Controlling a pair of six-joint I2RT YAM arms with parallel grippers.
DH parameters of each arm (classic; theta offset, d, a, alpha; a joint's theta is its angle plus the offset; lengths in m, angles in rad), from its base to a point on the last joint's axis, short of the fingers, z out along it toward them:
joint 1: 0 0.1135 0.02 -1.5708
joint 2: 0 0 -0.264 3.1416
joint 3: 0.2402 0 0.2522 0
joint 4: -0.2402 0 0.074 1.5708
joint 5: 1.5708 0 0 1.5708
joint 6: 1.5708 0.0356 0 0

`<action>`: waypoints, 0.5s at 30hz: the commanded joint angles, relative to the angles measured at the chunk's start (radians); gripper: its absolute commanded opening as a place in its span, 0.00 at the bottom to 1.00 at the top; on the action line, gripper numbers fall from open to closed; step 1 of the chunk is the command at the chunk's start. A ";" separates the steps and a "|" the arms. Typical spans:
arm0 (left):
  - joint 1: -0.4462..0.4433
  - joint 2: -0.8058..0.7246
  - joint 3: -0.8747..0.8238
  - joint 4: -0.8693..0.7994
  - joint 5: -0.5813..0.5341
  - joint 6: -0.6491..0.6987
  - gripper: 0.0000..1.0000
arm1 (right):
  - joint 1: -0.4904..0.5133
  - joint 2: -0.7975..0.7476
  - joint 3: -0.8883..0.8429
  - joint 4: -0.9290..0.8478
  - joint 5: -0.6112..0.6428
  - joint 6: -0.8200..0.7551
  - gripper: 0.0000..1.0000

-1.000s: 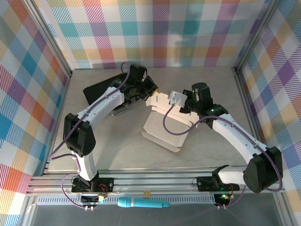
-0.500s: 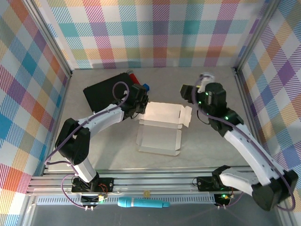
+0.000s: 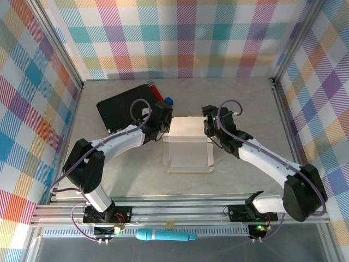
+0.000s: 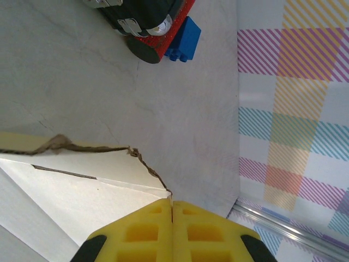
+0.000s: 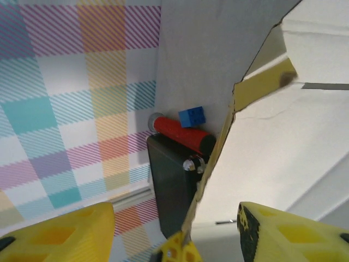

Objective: Fold the paper box

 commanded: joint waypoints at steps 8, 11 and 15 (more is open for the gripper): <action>-0.006 -0.062 -0.051 0.033 -0.012 -0.030 0.00 | 0.000 0.217 0.057 0.237 -0.051 0.115 0.51; -0.006 -0.063 -0.051 0.035 0.004 -0.025 0.00 | 0.000 0.267 0.079 0.283 -0.100 0.130 0.44; -0.006 -0.058 -0.057 0.046 0.024 -0.023 0.00 | 0.000 0.302 0.103 0.293 -0.136 0.127 0.38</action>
